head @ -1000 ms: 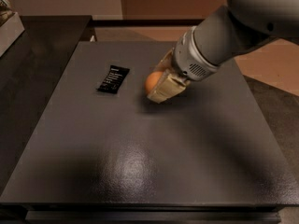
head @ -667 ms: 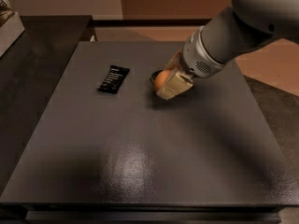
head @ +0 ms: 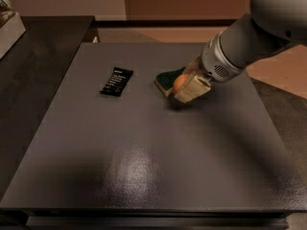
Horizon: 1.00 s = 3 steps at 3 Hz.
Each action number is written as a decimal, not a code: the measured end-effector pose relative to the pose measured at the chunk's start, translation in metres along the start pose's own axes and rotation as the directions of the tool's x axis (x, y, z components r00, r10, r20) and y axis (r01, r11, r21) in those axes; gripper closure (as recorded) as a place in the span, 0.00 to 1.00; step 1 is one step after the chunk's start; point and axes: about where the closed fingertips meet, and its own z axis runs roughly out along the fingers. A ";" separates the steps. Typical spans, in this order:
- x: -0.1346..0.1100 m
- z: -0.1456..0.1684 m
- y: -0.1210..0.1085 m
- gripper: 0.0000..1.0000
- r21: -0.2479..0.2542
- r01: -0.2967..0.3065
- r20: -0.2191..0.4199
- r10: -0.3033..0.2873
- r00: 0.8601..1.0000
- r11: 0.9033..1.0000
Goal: Move orange near sponge
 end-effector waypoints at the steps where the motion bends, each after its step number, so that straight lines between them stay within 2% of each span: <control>1: 0.010 0.002 -0.005 0.83 0.017 -0.019 -0.014 0.019 1.000 1.000; 3: 0.024 0.013 -0.009 0.36 0.037 -0.044 -0.040 0.046 0.998 0.998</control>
Offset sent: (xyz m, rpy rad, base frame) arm 0.0124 -0.0241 -0.0240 -0.0245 0.0029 -0.0890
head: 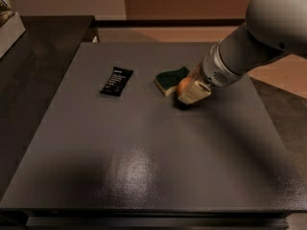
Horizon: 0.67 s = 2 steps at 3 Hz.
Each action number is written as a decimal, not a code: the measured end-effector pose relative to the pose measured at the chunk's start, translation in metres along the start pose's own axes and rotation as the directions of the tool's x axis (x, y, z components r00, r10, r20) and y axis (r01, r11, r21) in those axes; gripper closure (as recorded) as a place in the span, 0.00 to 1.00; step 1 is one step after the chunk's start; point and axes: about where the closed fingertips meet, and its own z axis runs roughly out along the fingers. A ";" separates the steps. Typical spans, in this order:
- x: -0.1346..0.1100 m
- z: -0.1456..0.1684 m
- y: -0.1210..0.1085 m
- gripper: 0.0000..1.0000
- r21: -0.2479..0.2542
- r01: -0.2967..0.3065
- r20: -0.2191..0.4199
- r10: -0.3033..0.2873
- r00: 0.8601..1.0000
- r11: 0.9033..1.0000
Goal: Move orange near sponge
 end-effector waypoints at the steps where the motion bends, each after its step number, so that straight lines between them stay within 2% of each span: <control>1: 0.003 0.006 0.001 0.13 -0.002 -0.003 -0.009 0.003 1.000 1.000; 2: 0.005 0.012 0.002 0.00 -0.006 -0.002 -0.016 0.001 1.000 1.000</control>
Offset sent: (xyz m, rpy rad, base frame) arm 0.0032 0.0012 -0.0220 -0.0189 0.0215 -0.0043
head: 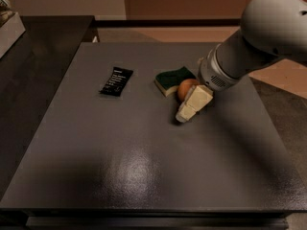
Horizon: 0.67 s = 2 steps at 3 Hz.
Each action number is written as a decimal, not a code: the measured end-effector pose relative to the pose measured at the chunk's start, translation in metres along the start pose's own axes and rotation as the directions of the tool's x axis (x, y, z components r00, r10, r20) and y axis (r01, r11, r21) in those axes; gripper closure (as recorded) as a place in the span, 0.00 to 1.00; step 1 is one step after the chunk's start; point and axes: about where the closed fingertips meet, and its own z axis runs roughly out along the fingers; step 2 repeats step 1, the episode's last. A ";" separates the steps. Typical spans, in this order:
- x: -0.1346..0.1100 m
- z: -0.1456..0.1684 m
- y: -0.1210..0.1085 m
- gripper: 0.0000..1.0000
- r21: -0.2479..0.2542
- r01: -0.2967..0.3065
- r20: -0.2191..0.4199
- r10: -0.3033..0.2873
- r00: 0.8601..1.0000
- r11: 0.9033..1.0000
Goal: Move orange near sponge
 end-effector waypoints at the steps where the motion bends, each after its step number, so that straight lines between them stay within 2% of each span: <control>1: 0.000 0.000 0.000 0.00 0.000 0.000 0.000 0.000 1.000 1.000; 2: 0.000 0.000 0.000 0.00 0.000 0.000 0.000 0.000 1.000 1.000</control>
Offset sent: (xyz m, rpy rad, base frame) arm 0.0000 0.0000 0.0000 0.0000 0.0000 0.0000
